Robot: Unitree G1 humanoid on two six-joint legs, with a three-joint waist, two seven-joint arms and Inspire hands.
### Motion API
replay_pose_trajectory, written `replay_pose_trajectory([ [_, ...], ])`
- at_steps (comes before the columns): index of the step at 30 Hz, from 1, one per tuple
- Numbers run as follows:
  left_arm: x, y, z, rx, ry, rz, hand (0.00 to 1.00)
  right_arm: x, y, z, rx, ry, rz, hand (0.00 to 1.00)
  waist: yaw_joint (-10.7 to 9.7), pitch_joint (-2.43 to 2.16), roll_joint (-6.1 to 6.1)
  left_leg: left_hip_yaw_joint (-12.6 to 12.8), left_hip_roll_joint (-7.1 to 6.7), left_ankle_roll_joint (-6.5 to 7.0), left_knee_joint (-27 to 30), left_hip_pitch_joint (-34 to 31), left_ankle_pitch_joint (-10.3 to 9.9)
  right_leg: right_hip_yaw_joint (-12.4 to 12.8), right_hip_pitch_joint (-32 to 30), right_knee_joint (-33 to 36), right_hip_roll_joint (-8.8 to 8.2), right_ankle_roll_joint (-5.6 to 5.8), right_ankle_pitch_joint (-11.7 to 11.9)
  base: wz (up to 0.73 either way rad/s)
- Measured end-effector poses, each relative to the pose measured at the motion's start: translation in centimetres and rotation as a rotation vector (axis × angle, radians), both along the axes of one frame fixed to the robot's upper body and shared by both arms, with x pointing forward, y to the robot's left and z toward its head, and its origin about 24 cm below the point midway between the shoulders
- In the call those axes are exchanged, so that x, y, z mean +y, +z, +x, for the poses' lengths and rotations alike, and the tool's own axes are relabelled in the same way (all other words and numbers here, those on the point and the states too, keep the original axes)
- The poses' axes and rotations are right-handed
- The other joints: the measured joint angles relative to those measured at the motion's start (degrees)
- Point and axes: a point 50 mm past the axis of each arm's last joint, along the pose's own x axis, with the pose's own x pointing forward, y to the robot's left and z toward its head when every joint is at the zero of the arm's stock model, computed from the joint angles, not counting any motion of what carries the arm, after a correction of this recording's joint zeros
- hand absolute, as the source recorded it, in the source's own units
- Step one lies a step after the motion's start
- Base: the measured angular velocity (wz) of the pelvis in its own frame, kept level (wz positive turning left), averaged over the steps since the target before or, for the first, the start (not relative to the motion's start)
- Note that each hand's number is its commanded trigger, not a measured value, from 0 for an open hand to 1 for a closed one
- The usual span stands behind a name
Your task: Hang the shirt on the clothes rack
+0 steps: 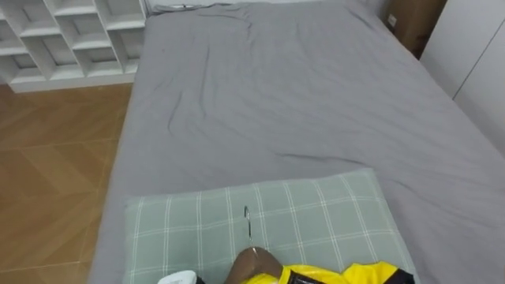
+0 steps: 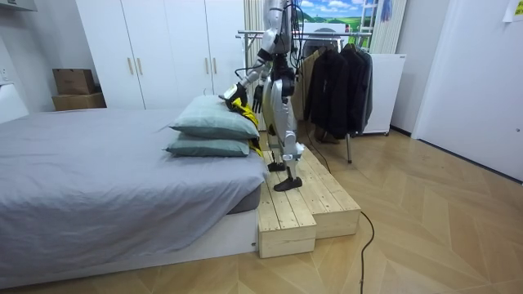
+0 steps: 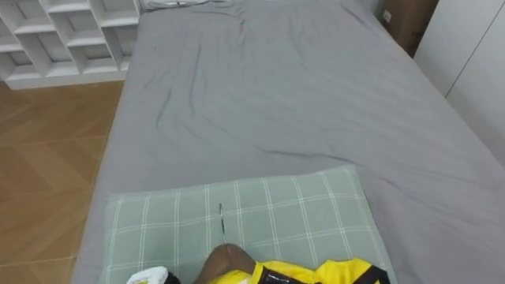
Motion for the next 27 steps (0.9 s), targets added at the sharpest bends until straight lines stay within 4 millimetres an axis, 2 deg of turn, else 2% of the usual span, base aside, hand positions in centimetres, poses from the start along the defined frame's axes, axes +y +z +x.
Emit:
replay_pose_trajectory([
  [5,0.0,-0.3,-0.6,0.012,0.008,-0.001,1.0,0.0,0.0,0.0,0.0,-0.004,0.001,0.0,0.03,-0.15,-0.26,0.01,-0.02,0.0,0.0,-0.02,0.0,-0.04,0.0,-0.03,-0.03,0.02,-0.19,0.0],
  [12,0.2,-0.6,-1.2,0.027,0.017,0.002,1.0,-0.1,-0.1,-0.6,0.009,-0.027,-0.002,0.0,0.04,-0.85,-1.35,-0.01,-0.02,0.0,0.03,0.03,0.0,0.05,0.05,0.02,-0.02,-0.02,-0.28,0.0],
  [21,0.4,-0.8,-1.7,0.04,0.048,-0.011,1.0,-0.3,-0.2,-0.9,0.01,-0.059,-0.01,0.0,-0.1,-0.81,-1.57,-0.04,-0.03,0.0,0.11,0.0,0.0,0.01,0.09,0.0,-0.02,-0.03,-0.27,0.0],
  [27,0.6,-0.7,-1.7,0.031,0.13,-0.091,1.0,-0.3,-0.2,-0.9,-0.015,-0.063,-0.016,0.0,0.16,-0.77,-1.49,-0.13,-0.03,0.0,0.15,0.23,0.0,0.02,0.32,-0.04,-0.02,-0.03,-0.26,0.0],
])
